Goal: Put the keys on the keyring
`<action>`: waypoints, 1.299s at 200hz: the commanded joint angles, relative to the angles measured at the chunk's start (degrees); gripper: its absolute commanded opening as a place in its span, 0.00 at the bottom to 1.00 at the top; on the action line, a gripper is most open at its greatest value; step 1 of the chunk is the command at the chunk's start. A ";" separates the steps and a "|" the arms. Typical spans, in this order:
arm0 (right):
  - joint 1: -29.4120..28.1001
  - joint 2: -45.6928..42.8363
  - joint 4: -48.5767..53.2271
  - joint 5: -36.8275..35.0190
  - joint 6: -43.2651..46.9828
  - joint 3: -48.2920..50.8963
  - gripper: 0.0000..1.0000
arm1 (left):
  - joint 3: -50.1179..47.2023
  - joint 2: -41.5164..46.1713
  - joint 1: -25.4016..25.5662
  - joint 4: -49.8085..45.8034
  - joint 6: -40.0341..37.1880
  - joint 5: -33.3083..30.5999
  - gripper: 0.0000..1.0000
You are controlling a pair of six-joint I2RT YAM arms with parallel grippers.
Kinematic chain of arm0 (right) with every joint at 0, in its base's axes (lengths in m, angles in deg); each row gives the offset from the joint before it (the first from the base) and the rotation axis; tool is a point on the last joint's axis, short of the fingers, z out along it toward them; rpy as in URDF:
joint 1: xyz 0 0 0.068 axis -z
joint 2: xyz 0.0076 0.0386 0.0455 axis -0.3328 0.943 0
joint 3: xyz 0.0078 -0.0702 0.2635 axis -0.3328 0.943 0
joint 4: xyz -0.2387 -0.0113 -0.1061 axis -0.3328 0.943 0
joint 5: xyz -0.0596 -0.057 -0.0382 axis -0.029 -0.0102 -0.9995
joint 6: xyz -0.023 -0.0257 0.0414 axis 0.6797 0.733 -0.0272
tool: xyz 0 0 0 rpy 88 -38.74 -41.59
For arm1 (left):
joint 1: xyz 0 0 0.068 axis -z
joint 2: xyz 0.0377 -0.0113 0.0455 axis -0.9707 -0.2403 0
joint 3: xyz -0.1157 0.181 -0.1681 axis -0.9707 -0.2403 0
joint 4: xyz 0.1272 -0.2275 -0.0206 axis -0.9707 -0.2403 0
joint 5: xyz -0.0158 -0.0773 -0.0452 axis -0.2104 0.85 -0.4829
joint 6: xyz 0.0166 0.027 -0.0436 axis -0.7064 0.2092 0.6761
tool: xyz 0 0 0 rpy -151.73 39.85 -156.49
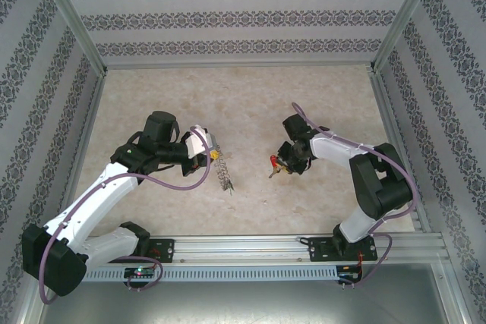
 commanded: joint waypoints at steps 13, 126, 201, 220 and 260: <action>-1.11 2.60 0.61 -1.46 0.61 0.30 0.19 | -0.12 0.68 0.96 2.27 -1.35 0.43 0.00; -3.37 2.90 3.32 -8.41 6.54 -2.88 0.03 | -0.35 0.69 0.98 1.81 -1.71 -0.27 0.00; -4.61 -3.91 6.02 -13.88 20.76 -8.91 0.00 | -1.60 1.47 0.96 4.36 -0.48 -1.34 0.00; -4.51 -4.13 4.81 -12.30 26.29 -9.03 0.00 | -2.27 1.42 0.98 5.37 0.12 -1.33 0.00; -6.44 -9.23 -1.38 -7.96 44.77 -6.80 0.00 | -2.21 1.23 0.96 7.29 2.55 -2.81 0.00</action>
